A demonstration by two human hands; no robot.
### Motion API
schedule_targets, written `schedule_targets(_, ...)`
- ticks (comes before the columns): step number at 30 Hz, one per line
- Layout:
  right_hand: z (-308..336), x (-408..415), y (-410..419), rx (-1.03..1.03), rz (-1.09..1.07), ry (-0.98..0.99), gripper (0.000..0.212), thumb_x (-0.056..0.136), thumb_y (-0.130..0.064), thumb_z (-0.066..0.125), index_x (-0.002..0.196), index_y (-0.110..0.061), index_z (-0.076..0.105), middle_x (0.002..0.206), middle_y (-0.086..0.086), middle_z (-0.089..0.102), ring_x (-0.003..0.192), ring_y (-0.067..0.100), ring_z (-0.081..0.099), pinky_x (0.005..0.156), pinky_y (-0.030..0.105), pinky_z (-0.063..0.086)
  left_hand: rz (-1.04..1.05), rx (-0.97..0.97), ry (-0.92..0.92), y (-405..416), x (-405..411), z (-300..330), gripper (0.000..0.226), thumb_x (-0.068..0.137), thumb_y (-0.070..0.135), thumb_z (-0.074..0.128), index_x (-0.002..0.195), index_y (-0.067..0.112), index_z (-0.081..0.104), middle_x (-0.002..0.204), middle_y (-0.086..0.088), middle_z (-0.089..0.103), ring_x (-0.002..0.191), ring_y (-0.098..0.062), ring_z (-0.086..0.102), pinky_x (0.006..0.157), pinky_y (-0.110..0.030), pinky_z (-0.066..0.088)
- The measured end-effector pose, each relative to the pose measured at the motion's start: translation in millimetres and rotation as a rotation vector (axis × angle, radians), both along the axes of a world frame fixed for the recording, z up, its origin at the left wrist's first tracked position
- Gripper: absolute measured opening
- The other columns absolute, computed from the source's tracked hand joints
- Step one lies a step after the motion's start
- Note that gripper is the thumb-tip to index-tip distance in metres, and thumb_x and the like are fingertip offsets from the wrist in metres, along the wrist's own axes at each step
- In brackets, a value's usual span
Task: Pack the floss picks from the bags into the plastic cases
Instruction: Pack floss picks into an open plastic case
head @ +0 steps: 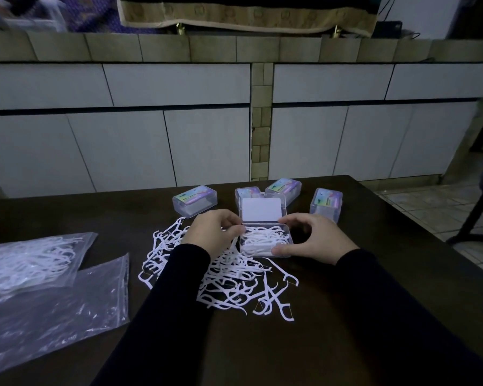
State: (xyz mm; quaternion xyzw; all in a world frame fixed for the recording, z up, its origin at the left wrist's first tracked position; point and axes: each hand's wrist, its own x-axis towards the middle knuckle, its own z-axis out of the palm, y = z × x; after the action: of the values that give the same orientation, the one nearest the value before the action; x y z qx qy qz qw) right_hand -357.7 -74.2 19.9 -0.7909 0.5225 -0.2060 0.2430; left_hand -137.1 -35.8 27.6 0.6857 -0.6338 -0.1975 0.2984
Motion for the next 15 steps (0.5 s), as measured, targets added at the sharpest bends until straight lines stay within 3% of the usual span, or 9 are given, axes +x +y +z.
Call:
schedule_targets(6,-1,0,-1,0.011,-0.002,-0.010,0.072,0.063,-0.059,0.079,0.127,-0.040,0.052,0.127,-0.011,0.054,0.109,0.007,0.043,0.094,0.031,0.042,0.047,-0.014,0.040,1,-2,1,0.011,0.088,0.034,0.066,0.095,0.026,0.070,0.087,0.009,0.067,0.079,-0.002,0.057,0.063,-0.017,0.040)
schedule_targets(9,0,0,0,0.027,-0.006,-0.030,0.072,0.063,-0.058,0.079,0.127,-0.039,0.053,0.127,-0.011,0.055,0.113,0.009,0.044,0.099,0.035,0.044,0.090,-0.067,-0.008,4,2,6,0.013,0.089,0.029,0.065,0.098,0.023,0.071,0.089,0.007,0.068,0.080,-0.002,0.058,0.071,-0.018,0.043)
schedule_targets(12,-1,0,0,0.028,-0.008,-0.023,0.073,0.062,-0.060,0.079,0.127,-0.039,0.053,0.126,-0.011,0.055,0.116,0.011,0.046,0.101,0.038,0.044,0.166,-0.245,-0.014,7,2,12,0.015,0.090,0.028,0.065,0.101,0.022,0.073,0.090,0.008,0.070,0.084,-0.007,0.062,0.082,-0.027,0.051)
schedule_targets(15,-1,1,0,0.027,-0.009,-0.023,0.073,0.063,-0.059,0.079,0.128,-0.038,0.052,0.126,-0.011,0.055,0.114,0.010,0.046,0.101,0.038,0.044,0.135,-0.378,-0.003,9,-17,12,0.018,0.090,0.032,0.064,0.104,0.025,0.073,0.092,0.011,0.071,0.083,-0.004,0.063,0.082,-0.030,0.054)
